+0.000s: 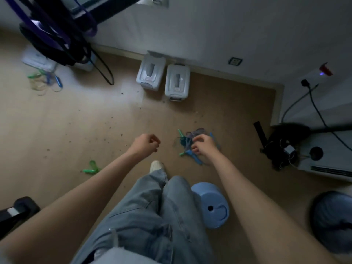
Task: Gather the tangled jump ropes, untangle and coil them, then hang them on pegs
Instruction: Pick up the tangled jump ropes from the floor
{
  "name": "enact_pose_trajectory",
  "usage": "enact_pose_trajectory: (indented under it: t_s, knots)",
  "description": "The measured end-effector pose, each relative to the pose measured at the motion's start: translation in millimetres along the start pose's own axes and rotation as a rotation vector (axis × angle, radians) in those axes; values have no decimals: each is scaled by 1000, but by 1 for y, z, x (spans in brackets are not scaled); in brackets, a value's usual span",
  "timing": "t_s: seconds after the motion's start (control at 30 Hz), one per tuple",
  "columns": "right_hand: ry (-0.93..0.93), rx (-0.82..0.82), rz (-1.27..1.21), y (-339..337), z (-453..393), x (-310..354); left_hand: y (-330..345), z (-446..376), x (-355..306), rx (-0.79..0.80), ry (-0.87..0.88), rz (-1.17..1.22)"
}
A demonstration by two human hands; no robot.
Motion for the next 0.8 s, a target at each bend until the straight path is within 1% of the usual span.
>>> enact_pose_trajectory:
  t_s: [0.1, 0.17, 0.33, 0.43, 0.5, 0.57, 0.63, 0.7, 0.8]
  knots:
    - [-47, 63, 35, 27, -2, 37, -17, -14, 15, 8, -57, 14]
    - [-89, 128, 132, 53, -3, 58, -33, -18, 34, -10, -114, 53]
    - [-238, 386, 585, 145, 9, 108, -77, 1, 116, -221, -299, 370]
    - [-349, 517, 793, 207, 33, 127, -88, 34, 187, -354, -475, 569]
    - [-386, 605, 907, 255, 52, 129, -94, 56, 235, -456, -571, 703]
    - [-417, 677, 1022, 304, 69, 126, -96, 70, 278, -511, -636, 785]
    - [-441, 721, 1089, 354, 80, 121, -95, 75, 319, -537, -675, 863]
    - [-461, 768, 1135, 406, 86, 112, -94, 74, 361, -531, -702, 934]
    - [-467, 829, 1182, 481, 80, 92, -84, 61, 429, -549, -751, 986]
Point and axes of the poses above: each hand's wrist, its own z-axis away from the middle knuckle, its own y-axis out of the palm, x = y × z, the point moved 7 cm from there along -z, towards the middle knuckle, and after that the axes turned 3 degrees about -x, right-handed, at the moved point
